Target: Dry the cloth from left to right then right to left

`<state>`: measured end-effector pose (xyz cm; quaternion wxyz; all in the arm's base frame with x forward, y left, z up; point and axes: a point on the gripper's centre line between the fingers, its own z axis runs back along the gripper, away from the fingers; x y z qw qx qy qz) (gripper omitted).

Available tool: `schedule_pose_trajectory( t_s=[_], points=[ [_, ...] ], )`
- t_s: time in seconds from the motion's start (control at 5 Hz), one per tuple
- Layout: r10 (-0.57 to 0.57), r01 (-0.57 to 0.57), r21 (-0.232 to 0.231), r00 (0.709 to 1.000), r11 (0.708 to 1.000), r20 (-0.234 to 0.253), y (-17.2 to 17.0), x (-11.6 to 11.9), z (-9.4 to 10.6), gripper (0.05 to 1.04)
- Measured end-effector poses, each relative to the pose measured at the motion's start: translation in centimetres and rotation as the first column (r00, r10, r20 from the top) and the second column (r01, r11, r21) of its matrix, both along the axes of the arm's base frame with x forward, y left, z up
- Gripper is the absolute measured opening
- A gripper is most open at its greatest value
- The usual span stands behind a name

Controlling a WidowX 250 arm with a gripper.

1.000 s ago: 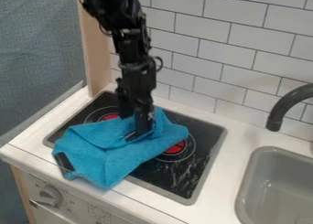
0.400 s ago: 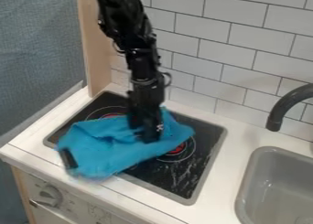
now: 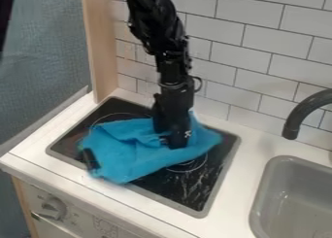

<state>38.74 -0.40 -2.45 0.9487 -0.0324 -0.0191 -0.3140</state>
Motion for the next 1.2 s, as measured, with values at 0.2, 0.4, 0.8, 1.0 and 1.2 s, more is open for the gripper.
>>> schedule_pose_trajectory(
  t_s=[0.2,0.4,0.8,1.0,1.2],
  points=[
    [-0.036,0.036,-0.008,0.999,0.999,0.005,-1.8,1.2,-0.1,0.999],
    [-0.061,0.061,-0.023,0.998,0.998,0.010,-3.3,2.4,0.0,0.999],
    [-0.107,0.107,-0.027,0.994,0.994,-0.007,-5.3,2.4,0.3,0.999],
    [-0.102,0.102,-0.024,0.995,0.994,0.006,-5.2,2.6,0.6,0.999],
    [-0.099,0.100,-0.021,0.994,0.995,0.048,-5.2,2.9,2.5,0.999]
  ],
)
